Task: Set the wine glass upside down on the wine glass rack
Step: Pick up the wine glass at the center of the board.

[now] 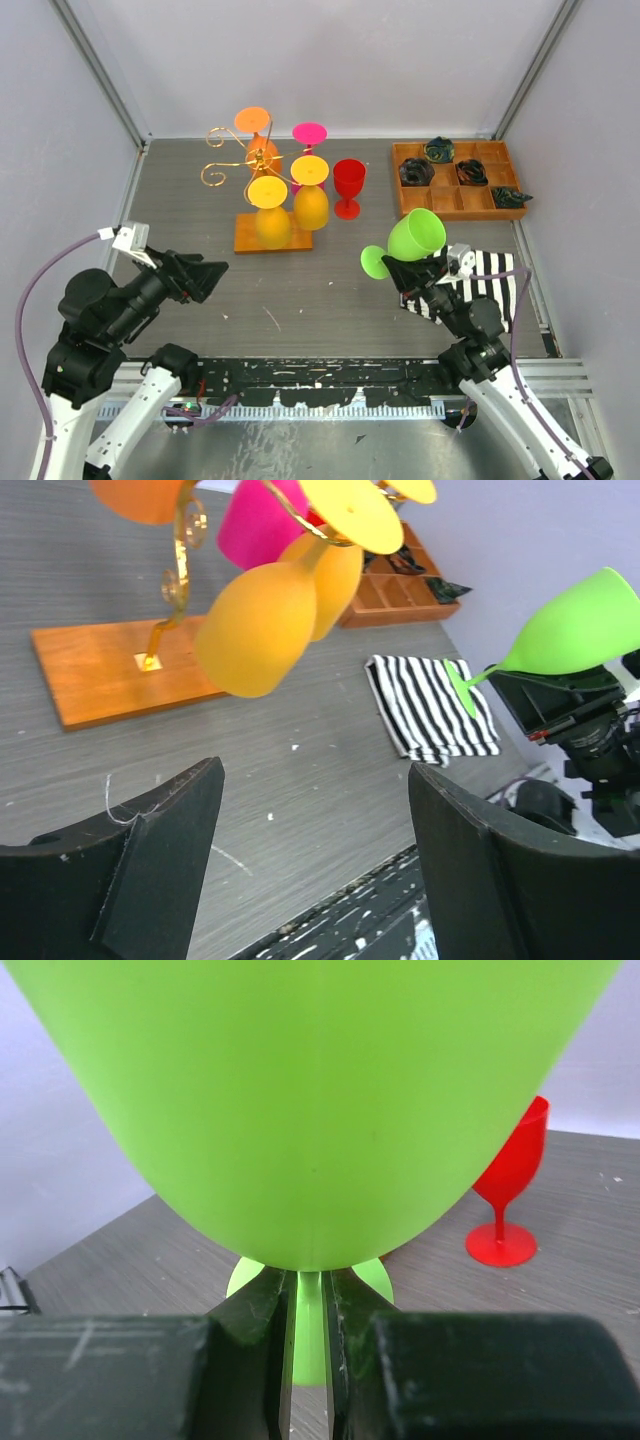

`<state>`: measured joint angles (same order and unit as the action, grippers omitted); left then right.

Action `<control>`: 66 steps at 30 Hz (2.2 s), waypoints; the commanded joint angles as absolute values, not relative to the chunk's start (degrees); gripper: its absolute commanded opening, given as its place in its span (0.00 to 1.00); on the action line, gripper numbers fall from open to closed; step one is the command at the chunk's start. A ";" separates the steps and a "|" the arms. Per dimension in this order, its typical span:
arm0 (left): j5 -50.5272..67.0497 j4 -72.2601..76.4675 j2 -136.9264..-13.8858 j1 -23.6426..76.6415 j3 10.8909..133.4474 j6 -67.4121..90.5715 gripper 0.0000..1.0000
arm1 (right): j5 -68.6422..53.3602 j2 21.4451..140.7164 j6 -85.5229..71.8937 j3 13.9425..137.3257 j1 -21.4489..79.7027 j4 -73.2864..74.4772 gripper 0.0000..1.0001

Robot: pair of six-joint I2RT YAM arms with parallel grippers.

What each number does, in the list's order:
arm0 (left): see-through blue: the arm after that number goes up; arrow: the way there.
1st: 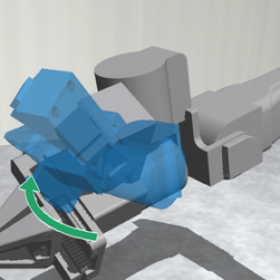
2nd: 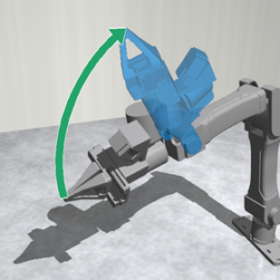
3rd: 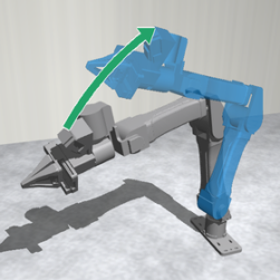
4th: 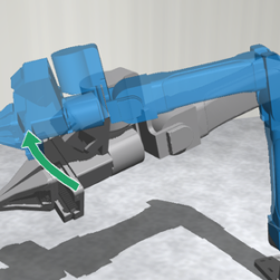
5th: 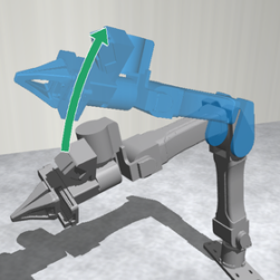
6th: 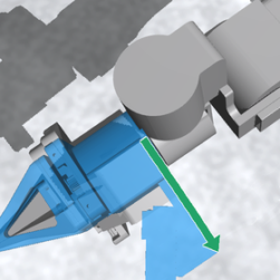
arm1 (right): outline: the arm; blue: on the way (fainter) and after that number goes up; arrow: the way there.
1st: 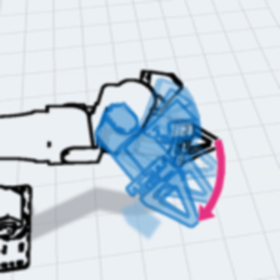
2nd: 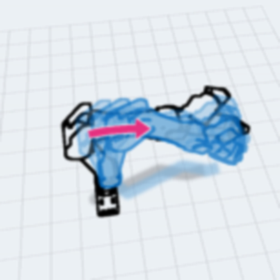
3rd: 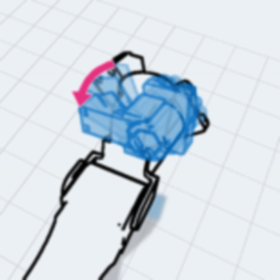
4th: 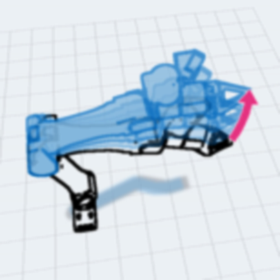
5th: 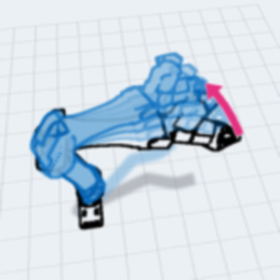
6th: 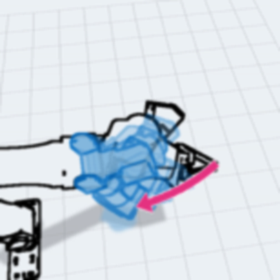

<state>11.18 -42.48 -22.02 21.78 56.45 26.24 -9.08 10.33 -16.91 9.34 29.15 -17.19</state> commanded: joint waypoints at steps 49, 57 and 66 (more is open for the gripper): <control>-12.66 13.16 -65.53 67.81 56.98 41.14 0.70 | -15.00 16.14 -23.51 19.70 29.47 -34.39 0.01; -12.54 14.06 -67.07 68.10 57.76 41.40 0.61 | -15.57 16.76 -23.25 19.34 29.45 -34.95 0.01; -11.11 14.23 -69.64 68.30 59.32 42.18 0.38 | -16.42 17.23 -23.65 19.08 29.44 -35.91 0.01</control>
<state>-11.53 11.81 -68.75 67.94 57.04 41.80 -15.66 17.02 -23.16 17.26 29.15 -32.10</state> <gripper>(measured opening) 0.414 0.184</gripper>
